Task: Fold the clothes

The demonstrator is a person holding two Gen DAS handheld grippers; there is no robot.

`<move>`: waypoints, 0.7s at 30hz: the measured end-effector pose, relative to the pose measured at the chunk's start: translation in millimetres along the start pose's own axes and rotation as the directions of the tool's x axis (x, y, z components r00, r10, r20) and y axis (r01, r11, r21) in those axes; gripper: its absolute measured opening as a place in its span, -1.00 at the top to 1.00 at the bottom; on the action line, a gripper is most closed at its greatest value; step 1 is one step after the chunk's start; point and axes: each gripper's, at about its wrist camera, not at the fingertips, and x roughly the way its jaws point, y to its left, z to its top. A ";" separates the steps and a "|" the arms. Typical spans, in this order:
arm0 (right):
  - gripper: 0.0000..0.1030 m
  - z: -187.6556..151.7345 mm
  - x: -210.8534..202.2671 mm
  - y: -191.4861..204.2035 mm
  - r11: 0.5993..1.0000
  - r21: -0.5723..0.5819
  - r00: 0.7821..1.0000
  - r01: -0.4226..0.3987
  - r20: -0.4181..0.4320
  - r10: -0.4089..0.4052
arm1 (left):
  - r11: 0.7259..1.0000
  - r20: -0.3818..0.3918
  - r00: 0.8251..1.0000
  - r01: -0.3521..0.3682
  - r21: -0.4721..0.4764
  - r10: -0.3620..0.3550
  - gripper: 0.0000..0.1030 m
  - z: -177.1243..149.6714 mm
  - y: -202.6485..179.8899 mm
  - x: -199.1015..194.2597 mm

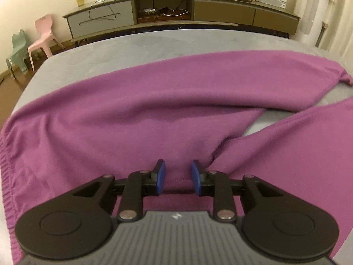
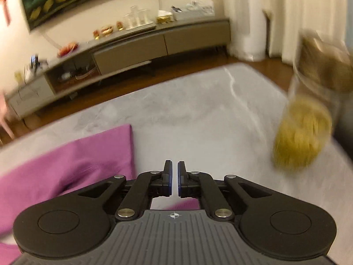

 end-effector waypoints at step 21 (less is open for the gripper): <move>-0.83 -17.2 2.0 85.1 0.941 -0.330 0.994 -0.072 -0.105 0.039 | 0.988 0.055 0.996 -0.061 -0.141 0.070 0.39 -21.4 49.9 -21.0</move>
